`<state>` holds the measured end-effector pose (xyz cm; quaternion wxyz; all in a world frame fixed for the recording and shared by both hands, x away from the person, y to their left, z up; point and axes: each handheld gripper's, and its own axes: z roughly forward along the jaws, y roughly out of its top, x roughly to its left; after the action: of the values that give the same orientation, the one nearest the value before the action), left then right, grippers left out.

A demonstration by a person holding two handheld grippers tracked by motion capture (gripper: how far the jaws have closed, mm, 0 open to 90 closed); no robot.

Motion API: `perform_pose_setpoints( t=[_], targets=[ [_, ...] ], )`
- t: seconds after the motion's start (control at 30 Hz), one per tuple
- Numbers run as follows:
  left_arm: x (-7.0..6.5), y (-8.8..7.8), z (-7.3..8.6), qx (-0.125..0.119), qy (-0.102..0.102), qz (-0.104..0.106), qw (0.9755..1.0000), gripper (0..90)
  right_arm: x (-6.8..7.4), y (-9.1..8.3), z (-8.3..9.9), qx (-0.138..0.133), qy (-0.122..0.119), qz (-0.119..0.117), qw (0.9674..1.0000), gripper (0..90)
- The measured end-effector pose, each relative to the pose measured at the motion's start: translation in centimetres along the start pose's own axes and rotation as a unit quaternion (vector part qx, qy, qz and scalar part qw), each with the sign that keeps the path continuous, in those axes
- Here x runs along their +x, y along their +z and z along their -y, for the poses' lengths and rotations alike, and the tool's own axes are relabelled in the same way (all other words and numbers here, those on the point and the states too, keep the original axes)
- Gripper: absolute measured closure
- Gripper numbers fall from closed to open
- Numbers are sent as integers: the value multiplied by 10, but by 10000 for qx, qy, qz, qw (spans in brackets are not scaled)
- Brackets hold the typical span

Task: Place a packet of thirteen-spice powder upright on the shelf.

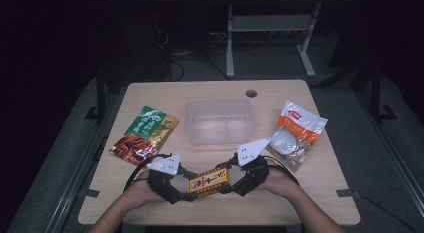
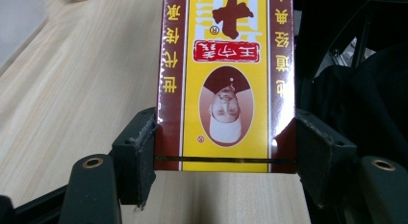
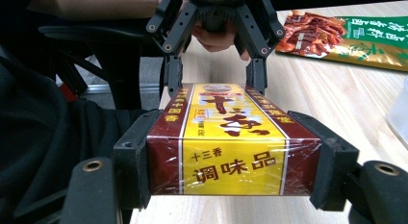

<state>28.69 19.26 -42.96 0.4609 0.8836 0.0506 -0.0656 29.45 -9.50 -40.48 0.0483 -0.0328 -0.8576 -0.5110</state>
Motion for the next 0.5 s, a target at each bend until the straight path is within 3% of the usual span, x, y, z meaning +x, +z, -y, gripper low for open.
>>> perform_pose_setpoints(
  t=[0.13,0.2,0.3,0.5],
  targets=[
    [-1,-2,0,-83,-17,-42,10000,311,-1,-1,0,-17,8,5,10000,317],
    [-2,-5,0,-136,-1,-214,9997,302,0,-2,-1,-43,53,36,10000,317],
    [-2,-11,1,-143,-58,-357,9992,246,0,-3,-1,68,25,154,9999,317],
    [0,-23,10,-88,-208,-517,9984,237,-3,-6,1,204,38,337,9992,317]
  ],
)
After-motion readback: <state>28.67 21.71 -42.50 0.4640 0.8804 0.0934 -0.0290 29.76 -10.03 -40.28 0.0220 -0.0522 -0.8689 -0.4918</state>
